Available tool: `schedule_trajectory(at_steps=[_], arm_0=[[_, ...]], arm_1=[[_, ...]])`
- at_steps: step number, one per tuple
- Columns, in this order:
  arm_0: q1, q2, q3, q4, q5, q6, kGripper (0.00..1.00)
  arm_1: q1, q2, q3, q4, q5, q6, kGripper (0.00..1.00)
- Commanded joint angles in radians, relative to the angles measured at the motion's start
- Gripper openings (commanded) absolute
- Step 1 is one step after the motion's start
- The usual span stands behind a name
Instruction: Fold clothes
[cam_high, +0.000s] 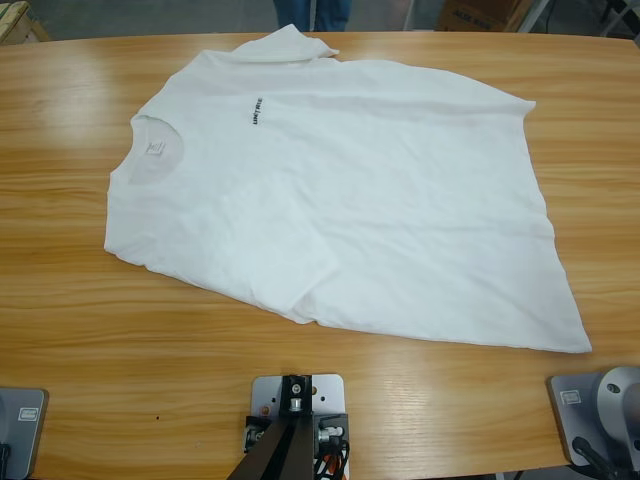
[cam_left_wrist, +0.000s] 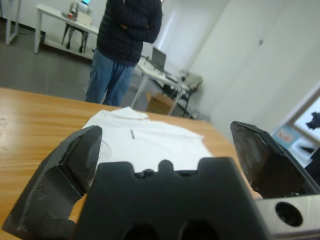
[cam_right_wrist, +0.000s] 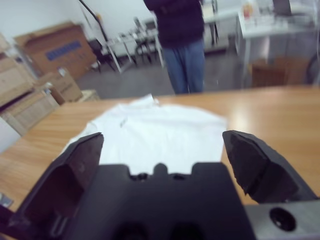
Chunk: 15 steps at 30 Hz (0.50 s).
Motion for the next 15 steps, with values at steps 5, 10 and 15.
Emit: schedule_trajectory(at_steps=[5,10,15], arm_0=[[-0.001,0.633,0.116,0.072,-0.077,0.135,1.0],[-0.001,0.745,0.072,0.087,0.002,0.134,1.0],[-0.014,0.731,0.027,0.169,0.162,0.087,1.0]], arm_1=[[0.015,0.688,-0.006,0.059,0.073,0.109,1.0],[0.096,0.999,-0.115,0.275,-0.233,0.078,1.0],[0.118,0.972,-0.132,0.314,-0.235,-0.014,1.0]])
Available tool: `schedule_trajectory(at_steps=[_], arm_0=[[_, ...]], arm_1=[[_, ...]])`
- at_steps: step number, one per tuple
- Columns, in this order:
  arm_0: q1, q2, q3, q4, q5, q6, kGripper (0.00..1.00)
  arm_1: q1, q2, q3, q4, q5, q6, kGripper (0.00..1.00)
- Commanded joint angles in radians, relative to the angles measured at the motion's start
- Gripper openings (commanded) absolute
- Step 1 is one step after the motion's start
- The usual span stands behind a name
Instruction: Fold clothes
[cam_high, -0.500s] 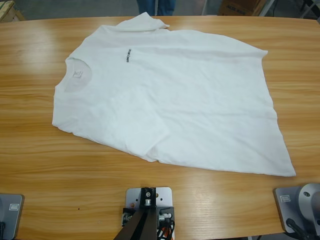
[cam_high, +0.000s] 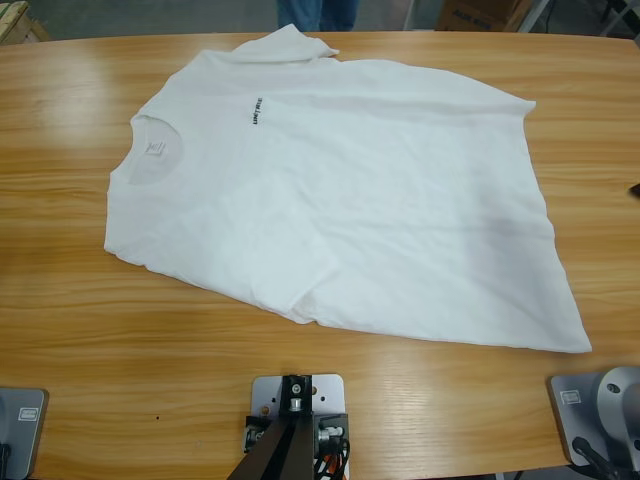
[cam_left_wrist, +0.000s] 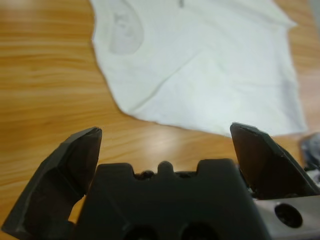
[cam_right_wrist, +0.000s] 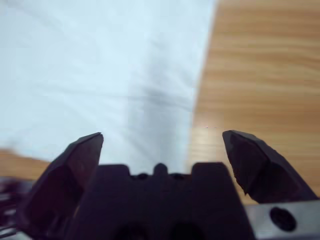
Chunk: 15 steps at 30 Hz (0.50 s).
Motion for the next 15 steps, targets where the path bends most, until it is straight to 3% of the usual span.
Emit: schedule_trajectory(at_steps=[1,3,5,7,11,13,15], arm_0=[[-0.044,0.083,-0.071,0.119,0.179,-0.047,1.0],[-0.093,0.152,-0.137,0.195,0.072,-0.046,1.0],[-0.099,0.168,-0.164,0.204,-0.021,-0.037,1.0],[-0.108,0.22,-0.148,0.209,-0.019,-0.066,1.0],[-0.259,0.306,-0.115,0.228,0.06,-0.257,1.0],[-0.265,0.33,-0.089,0.168,0.095,-0.26,1.0],[-0.268,0.474,-0.149,0.153,0.091,-0.158,1.0]], arm_1=[[0.062,0.107,-0.039,0.082,-0.067,-0.099,1.0],[0.061,0.139,-0.06,0.089,0.004,-0.064,1.0],[0.063,0.174,-0.075,0.1,0.059,0.103,1.0],[0.105,0.144,-0.058,0.038,0.045,0.283,1.0],[0.25,0.184,0.03,-0.047,-0.012,0.371,1.0],[0.264,0.177,0.044,-0.052,-0.015,0.389,1.0],[0.264,0.166,0.044,-0.056,-0.011,0.389,1.0]])
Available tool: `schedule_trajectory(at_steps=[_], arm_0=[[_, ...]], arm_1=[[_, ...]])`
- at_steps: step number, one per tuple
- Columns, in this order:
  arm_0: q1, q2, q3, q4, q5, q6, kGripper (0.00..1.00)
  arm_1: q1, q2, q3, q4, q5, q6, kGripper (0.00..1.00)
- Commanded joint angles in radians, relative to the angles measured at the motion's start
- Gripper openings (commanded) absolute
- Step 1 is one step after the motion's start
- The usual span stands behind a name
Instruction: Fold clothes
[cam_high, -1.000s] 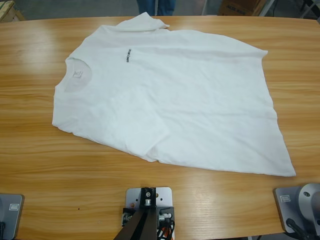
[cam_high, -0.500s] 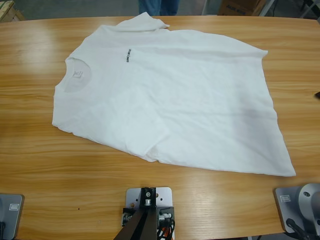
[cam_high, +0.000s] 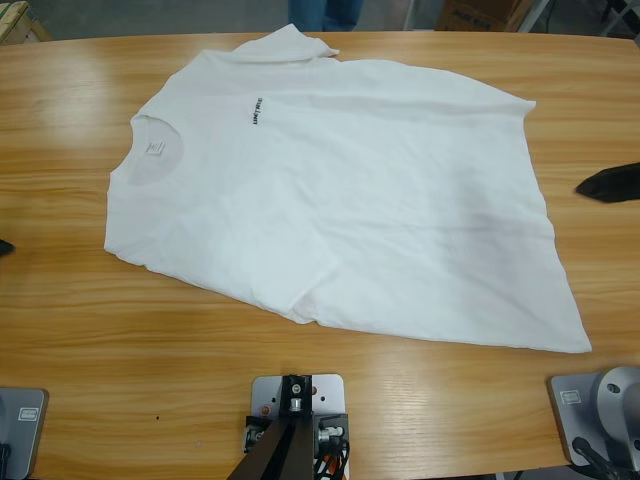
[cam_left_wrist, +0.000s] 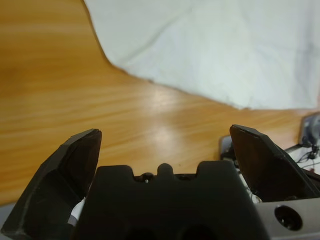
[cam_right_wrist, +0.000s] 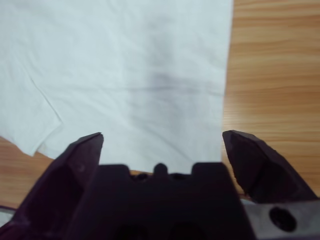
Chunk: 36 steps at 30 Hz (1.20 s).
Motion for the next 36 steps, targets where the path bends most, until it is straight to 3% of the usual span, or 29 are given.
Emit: schedule_trajectory(at_steps=[1,4,8,12,13,14,16,21,26,32,36], arm_0=[[-0.106,0.333,-0.061,-0.059,0.066,0.101,1.0],[-0.147,0.513,-0.266,-0.032,0.059,0.228,1.0],[-0.143,0.703,-0.559,0.119,-0.077,0.403,1.0],[-0.129,0.835,-0.67,0.136,-0.121,0.519,0.969],[-0.112,0.877,-0.696,0.144,-0.173,0.548,0.878],[-0.092,0.93,-0.72,0.154,-0.235,0.572,0.861],[-0.06,1.038,-0.783,0.197,-0.281,0.587,0.951],[-0.059,1.164,-0.866,0.207,-0.423,0.691,0.959],[-0.047,1.246,-0.948,0.216,-0.425,0.686,0.908],[-0.052,1.392,-1.187,0.42,-0.312,0.688,0.918],[-0.072,1.447,-1.237,0.481,-0.259,0.688,0.918]], arm_1=[[0.089,0.031,0.075,-0.054,-0.008,0.076,1.0],[0.089,0.031,0.086,-0.104,0.087,0.044,1.0],[0.089,0.056,0.092,-0.135,0.1,0.034,1.0],[0.089,0.055,0.086,-0.134,0.102,0.009,1.0],[0.089,0.059,0.088,-0.136,0.102,0.007,1.0],[0.089,0.066,0.091,-0.141,0.105,0.006,1.0],[0.089,0.094,0.102,-0.159,0.117,0.003,1.0],[0.089,0.153,0.109,-0.197,0.122,-0.003,1.0],[0.089,0.184,0.138,-0.251,0.124,-0.013,1.0],[0.089,0.223,0.175,-0.313,0.127,-0.013,1.0],[0.089,0.253,0.191,-0.351,0.13,-0.013,1.0]])
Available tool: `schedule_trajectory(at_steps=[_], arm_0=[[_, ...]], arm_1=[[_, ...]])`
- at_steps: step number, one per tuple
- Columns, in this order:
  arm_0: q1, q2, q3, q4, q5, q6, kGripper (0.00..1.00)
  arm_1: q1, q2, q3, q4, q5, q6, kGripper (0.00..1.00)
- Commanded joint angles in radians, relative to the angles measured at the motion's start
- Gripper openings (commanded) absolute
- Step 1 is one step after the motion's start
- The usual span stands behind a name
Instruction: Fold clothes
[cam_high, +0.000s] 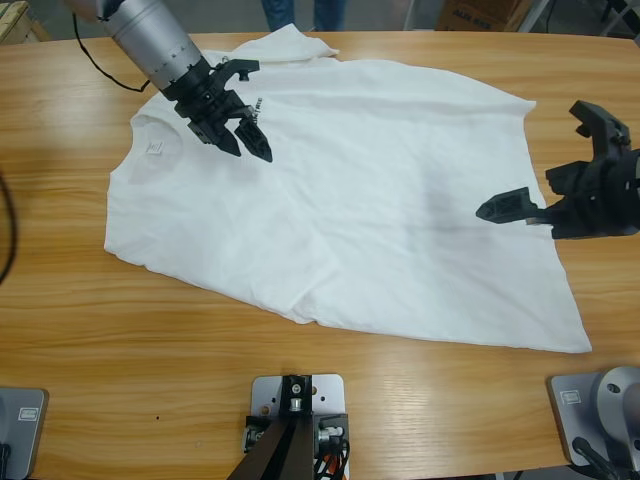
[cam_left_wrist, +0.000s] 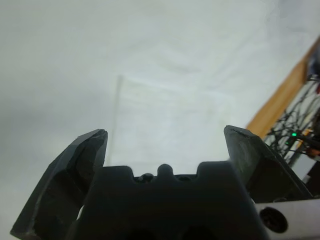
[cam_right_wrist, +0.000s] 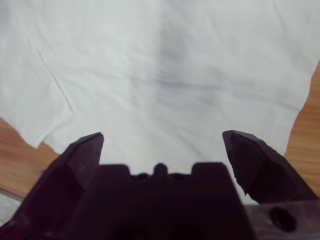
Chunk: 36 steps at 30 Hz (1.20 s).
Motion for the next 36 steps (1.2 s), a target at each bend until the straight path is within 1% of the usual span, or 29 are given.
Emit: schedule_trajectory(at_steps=[1,3,7,13,17,28,36], arm_0=[[-0.028,0.19,-0.125,0.152,0.102,0.011,0.915],[-0.049,0.192,-0.128,0.167,0.121,0.01,0.913],[-0.053,0.194,-0.131,0.171,0.131,0.012,0.908],[-0.08,0.202,-0.136,0.181,0.188,0.009,0.908],[-0.1,0.205,-0.141,0.189,0.19,0.008,0.908],[-0.115,0.207,-0.147,0.211,0.194,0.012,0.908],[-0.137,0.209,-0.145,0.216,0.232,0.032,0.898]], arm_1=[[0.009,0.087,0.057,-0.074,0.025,-0.011,1.0],[0.009,0.1,0.059,-0.084,0.025,-0.011,1.0],[0.009,0.115,0.061,-0.095,0.025,-0.011,1.0],[0.009,0.115,0.075,-0.109,0.021,-0.011,1.0],[0.008,0.117,0.084,-0.119,0.021,-0.011,1.0],[0.007,0.118,0.095,-0.134,0.025,-0.01,1.0],[0.007,0.118,0.097,-0.137,0.026,-0.009,1.0]])
